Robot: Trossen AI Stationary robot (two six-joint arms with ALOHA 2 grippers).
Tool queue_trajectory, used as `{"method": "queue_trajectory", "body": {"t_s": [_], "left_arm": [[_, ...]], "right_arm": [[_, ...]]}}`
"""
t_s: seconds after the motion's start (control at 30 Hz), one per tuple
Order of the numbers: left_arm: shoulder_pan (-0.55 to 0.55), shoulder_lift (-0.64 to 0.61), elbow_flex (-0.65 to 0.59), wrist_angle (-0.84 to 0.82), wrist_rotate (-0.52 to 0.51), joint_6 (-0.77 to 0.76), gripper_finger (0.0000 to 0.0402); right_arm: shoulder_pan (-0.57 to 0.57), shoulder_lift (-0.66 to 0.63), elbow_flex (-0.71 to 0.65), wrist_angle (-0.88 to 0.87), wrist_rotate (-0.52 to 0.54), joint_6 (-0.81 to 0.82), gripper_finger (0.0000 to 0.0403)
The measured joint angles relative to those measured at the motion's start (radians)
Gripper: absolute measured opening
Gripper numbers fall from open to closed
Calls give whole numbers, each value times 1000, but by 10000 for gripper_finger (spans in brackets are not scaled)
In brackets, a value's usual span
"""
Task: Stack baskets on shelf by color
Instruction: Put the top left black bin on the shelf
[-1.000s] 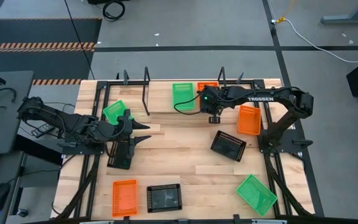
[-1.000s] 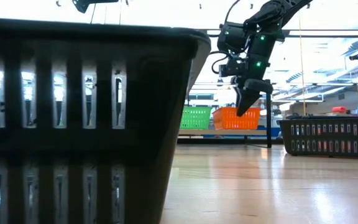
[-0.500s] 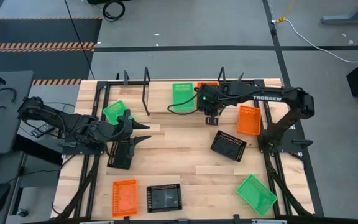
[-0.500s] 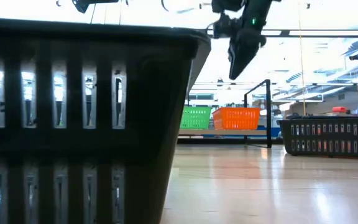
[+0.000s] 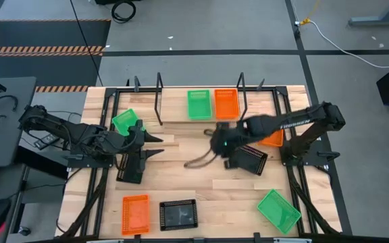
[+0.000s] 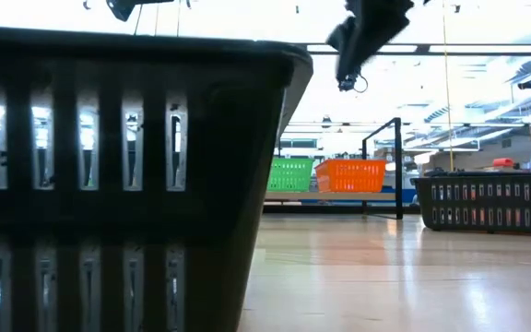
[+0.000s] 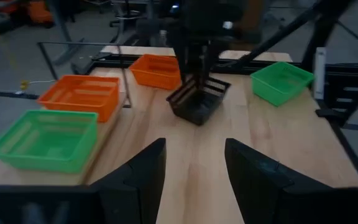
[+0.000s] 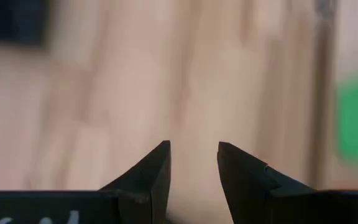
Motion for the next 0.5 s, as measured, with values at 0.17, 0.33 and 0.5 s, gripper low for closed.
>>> {"method": "queue_trajectory", "body": {"t_s": [0.17, 0.33, 0.5], "left_arm": [[-1, 0, 0, -19, 52, -11, 174], [0, 8, 0, -69, 50, -135, 174], [-11, 44, 1, -81, 52, -155, 174]], "right_arm": [[77, 2, -122, 343, 70, -74, 137], [82, 1, -242, 570, 173, -57, 137], [77, 2, -333, 586, 108, -54, 137]]}}
